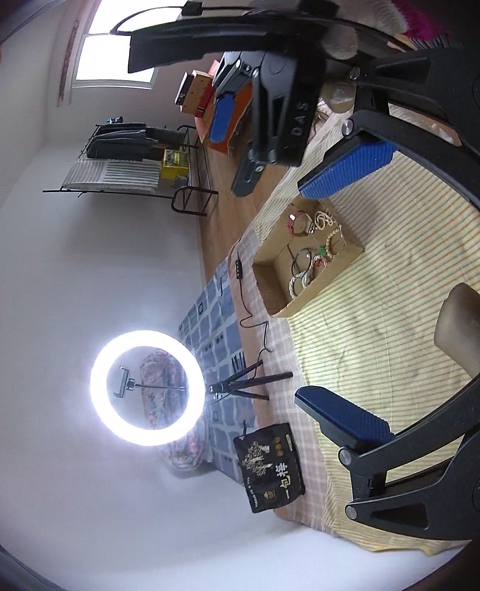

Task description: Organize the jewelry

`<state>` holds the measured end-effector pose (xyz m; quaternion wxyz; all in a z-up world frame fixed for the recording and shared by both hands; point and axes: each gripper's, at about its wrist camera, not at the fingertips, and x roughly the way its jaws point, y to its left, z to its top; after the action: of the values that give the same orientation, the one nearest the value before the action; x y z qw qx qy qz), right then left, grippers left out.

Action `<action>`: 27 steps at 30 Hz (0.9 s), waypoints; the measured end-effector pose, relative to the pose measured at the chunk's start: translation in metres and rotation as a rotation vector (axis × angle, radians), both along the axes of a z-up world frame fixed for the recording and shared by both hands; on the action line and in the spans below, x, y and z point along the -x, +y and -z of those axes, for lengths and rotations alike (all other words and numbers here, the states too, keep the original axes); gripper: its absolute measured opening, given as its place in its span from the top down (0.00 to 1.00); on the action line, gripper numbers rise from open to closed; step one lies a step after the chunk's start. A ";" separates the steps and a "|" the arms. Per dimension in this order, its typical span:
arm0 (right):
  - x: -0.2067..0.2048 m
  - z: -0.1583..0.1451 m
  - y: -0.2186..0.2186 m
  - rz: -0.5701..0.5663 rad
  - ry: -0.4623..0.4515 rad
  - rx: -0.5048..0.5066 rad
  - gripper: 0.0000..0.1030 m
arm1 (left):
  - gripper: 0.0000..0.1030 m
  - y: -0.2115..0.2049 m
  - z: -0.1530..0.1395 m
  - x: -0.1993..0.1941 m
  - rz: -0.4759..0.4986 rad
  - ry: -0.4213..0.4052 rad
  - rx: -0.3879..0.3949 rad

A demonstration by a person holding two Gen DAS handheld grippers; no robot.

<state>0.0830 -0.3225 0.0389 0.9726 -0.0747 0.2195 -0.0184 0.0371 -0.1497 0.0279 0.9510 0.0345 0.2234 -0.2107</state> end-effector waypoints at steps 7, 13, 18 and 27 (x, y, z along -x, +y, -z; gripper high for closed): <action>0.004 0.014 -0.001 -0.005 0.019 0.019 0.17 | 0.00 -0.004 0.007 0.003 -0.004 -0.013 -0.044; 0.007 0.019 -0.005 0.004 0.022 0.027 0.17 | 0.00 -0.004 0.012 0.002 -0.016 -0.011 -0.064; 0.009 0.018 -0.008 0.013 0.013 0.030 0.17 | 0.00 -0.003 0.014 0.000 -0.034 -0.004 -0.071; 0.009 0.018 -0.005 0.008 0.012 0.037 0.17 | 0.00 -0.003 0.015 -0.002 -0.035 0.002 -0.069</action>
<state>0.0737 -0.3276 0.0211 0.9696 -0.0919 0.2253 -0.0258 0.0389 -0.1524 0.0133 0.9525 0.0633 0.2323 -0.1864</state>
